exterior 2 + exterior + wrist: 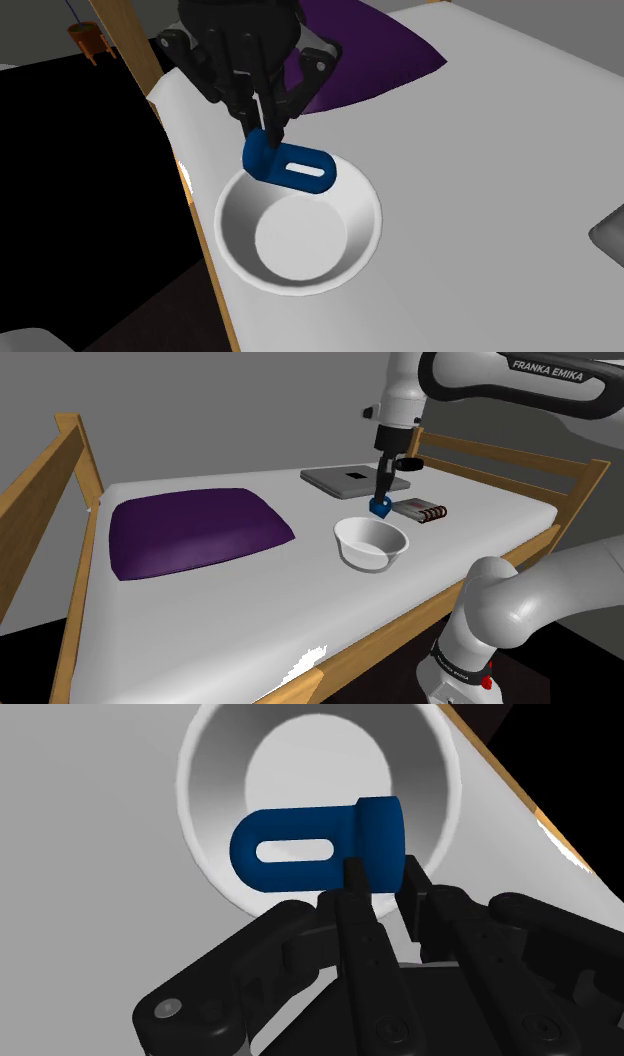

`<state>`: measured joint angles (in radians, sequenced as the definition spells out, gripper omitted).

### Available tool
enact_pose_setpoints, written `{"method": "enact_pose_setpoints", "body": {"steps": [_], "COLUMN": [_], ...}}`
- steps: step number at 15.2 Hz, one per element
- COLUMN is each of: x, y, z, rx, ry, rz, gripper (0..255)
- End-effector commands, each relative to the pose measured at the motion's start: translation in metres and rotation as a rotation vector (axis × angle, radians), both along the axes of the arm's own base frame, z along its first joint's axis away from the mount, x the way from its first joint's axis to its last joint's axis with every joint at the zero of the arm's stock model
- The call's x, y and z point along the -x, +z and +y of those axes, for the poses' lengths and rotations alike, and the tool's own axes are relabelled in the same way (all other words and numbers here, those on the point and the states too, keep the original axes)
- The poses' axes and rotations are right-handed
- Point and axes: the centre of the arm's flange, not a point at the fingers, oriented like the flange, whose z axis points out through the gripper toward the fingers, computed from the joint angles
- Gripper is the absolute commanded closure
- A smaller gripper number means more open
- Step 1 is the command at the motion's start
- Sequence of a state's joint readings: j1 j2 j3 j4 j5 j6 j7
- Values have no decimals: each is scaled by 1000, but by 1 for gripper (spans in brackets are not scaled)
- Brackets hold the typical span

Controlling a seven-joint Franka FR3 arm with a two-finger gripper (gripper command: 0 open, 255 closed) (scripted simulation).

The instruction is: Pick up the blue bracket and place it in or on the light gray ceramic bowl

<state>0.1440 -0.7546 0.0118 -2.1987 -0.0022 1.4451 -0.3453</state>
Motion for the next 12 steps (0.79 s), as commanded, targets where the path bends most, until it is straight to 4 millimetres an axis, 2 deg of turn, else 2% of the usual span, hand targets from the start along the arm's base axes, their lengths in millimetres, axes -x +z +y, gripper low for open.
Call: {"method": "enact_pose_setpoints", "body": {"steps": [1,12], "x": [1,1], "y": [-11,-69], "z": [1,1], "rx": [0,0], "ry": [0,0], "rz": [0,0], "gripper": [255,255]}}
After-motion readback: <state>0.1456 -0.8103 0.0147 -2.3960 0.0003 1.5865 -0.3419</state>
